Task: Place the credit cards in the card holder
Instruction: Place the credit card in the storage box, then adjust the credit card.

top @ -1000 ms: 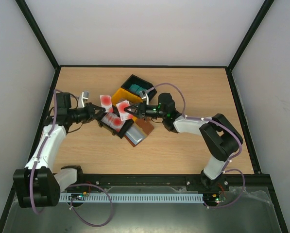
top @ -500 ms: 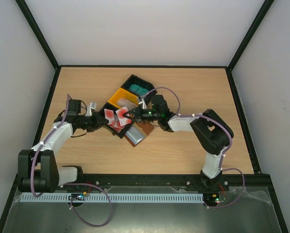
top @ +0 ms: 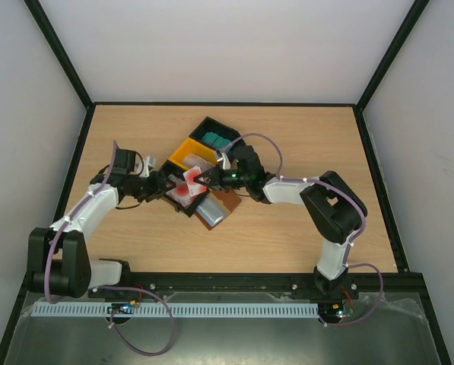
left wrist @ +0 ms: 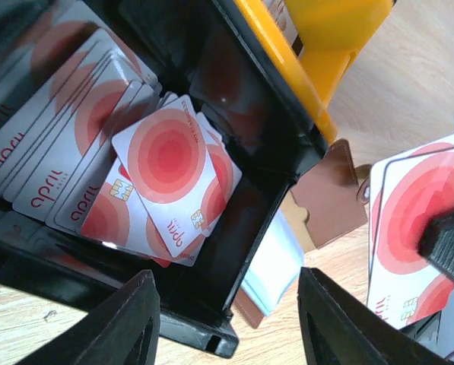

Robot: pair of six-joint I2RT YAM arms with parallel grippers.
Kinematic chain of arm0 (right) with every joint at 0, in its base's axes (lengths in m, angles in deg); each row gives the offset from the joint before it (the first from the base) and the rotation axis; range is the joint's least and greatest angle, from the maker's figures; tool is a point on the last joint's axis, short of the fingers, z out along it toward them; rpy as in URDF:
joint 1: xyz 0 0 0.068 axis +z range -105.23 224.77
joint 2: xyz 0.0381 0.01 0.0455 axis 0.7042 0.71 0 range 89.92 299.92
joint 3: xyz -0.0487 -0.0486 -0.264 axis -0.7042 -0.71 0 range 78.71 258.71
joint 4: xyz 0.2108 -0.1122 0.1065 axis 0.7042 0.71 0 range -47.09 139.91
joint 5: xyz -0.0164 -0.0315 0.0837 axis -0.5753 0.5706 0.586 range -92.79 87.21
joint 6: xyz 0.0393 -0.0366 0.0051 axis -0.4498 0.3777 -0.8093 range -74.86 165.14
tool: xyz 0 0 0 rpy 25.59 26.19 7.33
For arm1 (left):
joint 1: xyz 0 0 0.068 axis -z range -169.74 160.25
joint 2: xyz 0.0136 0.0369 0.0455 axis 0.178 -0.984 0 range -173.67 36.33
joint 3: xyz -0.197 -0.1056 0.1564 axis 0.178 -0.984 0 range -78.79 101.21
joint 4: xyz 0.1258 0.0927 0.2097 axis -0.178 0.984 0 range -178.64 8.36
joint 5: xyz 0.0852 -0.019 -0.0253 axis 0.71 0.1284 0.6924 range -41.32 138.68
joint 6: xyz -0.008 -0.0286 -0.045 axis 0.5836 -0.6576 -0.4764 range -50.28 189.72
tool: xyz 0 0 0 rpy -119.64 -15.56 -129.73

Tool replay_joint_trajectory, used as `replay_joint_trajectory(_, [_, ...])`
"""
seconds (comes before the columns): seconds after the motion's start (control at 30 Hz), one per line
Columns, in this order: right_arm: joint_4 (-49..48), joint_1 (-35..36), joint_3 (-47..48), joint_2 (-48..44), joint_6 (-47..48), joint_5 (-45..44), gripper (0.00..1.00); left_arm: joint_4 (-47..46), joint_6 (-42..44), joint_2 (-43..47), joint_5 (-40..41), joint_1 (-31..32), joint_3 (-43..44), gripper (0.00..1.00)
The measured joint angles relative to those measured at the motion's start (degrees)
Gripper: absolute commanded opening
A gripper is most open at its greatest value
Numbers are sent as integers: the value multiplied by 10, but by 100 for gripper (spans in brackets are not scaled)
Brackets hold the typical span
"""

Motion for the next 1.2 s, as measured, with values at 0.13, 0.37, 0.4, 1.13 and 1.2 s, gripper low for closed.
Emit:
replay_joint_trajectory(0.13, [9, 0, 0, -19, 5, 2, 2, 13, -5, 31, 9, 0, 16, 67])
replay_joint_trajectory(0.37, [-21, 0, 0, -54, -23, 30, 2, -47, -52, 117, -64, 0, 20, 75])
replay_joint_trajectory(0.4, [-35, 0, 0, -57, -35, 40, 2, -64, -66, 126, -77, 0, 20, 75])
replay_joint_trajectory(1.13, [-116, 12, -8, -78, -135, 69, 26, -250, -232, 156, -169, 25, -22, 3])
replay_joint_trajectory(1.2, [-84, 11, -7, -92, -113, 56, 27, -251, -229, 156, -172, 24, -22, 3])
